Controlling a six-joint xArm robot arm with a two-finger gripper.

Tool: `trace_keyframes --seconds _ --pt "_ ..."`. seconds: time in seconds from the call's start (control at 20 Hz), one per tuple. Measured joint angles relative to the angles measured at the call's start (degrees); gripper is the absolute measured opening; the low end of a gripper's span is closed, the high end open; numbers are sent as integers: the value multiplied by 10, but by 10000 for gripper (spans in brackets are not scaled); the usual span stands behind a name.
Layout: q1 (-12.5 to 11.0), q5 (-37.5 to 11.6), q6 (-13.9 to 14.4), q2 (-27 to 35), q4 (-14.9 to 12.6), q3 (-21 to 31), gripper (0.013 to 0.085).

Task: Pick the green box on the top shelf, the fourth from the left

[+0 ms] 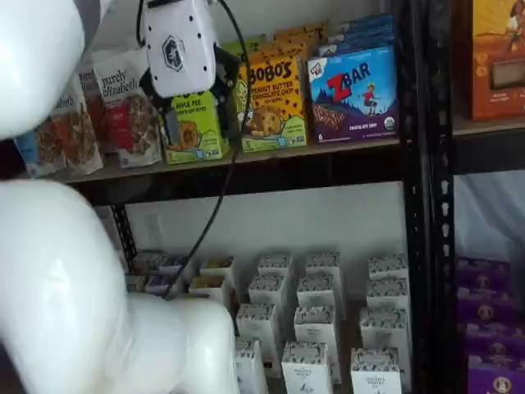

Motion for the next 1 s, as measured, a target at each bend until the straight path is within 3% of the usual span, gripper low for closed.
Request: trace_keyframes --seconds 0.2,0.5,1.0 --pt "-13 -27 -7 -16 14 14 850" --pt "0 -30 2 -16 8 16 850" --pt "65 -68 59 -6 -13 17 850"
